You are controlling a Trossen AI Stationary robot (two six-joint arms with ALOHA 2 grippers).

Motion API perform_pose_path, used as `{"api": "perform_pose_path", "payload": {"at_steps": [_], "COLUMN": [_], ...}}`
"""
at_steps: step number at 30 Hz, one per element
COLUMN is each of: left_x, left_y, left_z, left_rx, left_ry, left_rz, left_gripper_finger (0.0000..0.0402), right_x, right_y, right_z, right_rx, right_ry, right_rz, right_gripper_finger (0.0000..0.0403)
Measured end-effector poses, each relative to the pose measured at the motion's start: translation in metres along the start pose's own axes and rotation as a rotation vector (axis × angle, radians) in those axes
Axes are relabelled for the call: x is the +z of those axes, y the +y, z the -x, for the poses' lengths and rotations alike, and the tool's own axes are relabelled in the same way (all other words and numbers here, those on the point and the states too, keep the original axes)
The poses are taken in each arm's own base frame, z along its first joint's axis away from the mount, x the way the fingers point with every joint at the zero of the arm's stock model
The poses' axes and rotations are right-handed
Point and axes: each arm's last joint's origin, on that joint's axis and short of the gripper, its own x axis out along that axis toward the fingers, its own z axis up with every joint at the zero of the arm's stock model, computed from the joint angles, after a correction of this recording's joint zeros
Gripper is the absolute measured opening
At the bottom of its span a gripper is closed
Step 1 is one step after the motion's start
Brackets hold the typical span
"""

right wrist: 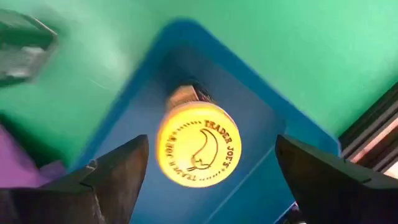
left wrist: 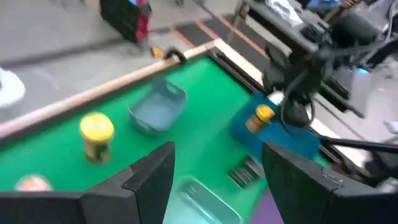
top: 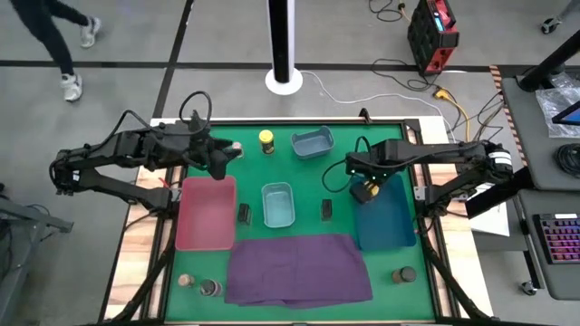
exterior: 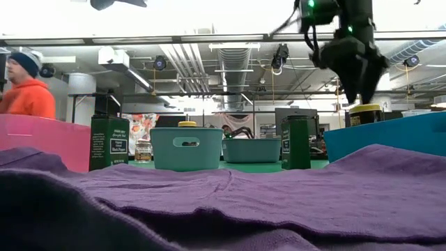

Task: Sort spices by type
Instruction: Put the left black seasoning can into the pink bin

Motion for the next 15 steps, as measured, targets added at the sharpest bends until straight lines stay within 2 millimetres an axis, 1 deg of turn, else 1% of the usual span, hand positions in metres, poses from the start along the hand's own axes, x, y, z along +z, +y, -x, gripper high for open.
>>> {"api": "perform_pose_path", "payload": {"at_steps": [3,8,12,15], "left_x": [-0.005,-0.023,-0.046,-0.064], "left_y": [-0.001,-0.009,-0.013,-0.018], "left_z": [-0.006,-0.028,-0.043,-0.055], "left_rx": [0.015,0.042,0.168,0.299], "left_ry": [0.065,0.280,0.502,0.623], "left_rz": [0.120,0.295,0.440,0.472], "left_gripper_finger": [0.0223,0.0223,0.0223,0.0223], "right_x": [0.007,0.023,0.034,0.044], "right_y": [0.002,0.005,0.004,0.003], "right_z": [0.018,0.046,0.064,0.071], "right_rx": [0.005,0.005,0.045,0.055], "right_ry": [-0.091,-0.293,-0.395,-0.485], "right_rz": [0.033,0.076,0.104,0.132], "right_gripper_finger": [0.0330,0.0323,0.0324,0.0330]}}
